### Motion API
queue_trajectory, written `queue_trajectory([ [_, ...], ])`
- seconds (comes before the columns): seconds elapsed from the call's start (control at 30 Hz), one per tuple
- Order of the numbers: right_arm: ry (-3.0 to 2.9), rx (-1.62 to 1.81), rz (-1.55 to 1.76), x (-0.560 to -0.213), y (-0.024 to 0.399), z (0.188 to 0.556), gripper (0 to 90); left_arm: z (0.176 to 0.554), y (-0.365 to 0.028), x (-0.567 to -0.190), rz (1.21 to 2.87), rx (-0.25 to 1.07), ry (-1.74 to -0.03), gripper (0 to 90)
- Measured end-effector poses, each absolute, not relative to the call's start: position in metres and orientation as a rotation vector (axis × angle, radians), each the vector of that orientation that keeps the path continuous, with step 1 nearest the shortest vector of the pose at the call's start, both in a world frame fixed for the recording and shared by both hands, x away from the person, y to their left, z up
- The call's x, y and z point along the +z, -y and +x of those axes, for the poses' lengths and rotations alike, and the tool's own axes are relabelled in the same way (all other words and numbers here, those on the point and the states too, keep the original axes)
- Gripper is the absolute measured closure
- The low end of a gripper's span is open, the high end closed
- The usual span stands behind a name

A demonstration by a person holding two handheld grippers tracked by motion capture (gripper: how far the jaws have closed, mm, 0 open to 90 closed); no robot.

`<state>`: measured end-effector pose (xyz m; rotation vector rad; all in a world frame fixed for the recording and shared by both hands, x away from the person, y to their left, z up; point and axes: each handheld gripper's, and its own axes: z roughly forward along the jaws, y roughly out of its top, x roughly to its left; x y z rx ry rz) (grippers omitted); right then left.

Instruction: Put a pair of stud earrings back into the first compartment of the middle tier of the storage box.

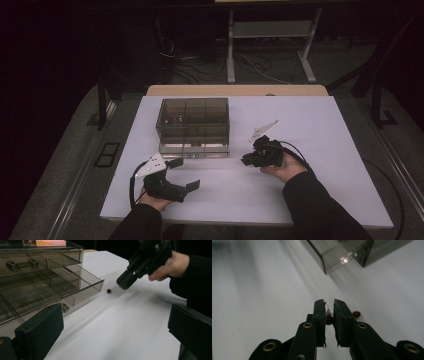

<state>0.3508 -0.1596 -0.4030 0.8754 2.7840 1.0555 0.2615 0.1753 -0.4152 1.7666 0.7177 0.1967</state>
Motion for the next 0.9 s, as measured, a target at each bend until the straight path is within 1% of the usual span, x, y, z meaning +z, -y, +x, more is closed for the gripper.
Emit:
queue_trajectory([
  [0.43, -2.814, 1.12, 0.751, -0.368, 0.142, 0.354, 79.2, 0.262, -0.175, -0.415, 1.764, 0.191, -0.72, 0.0],
  [0.67, -2.827, 1.17, 0.687, -0.35, 0.127, 0.36, 79.2, 0.262, -0.175, -0.416, 1.762, 0.186, -0.721, 0.0],
  [0.9, -2.841, 1.17, 0.61, -0.339, 0.107, 0.368, 79.2, 0.262, -0.176, -0.416, 1.76, 0.181, -0.721, 0.0],
])
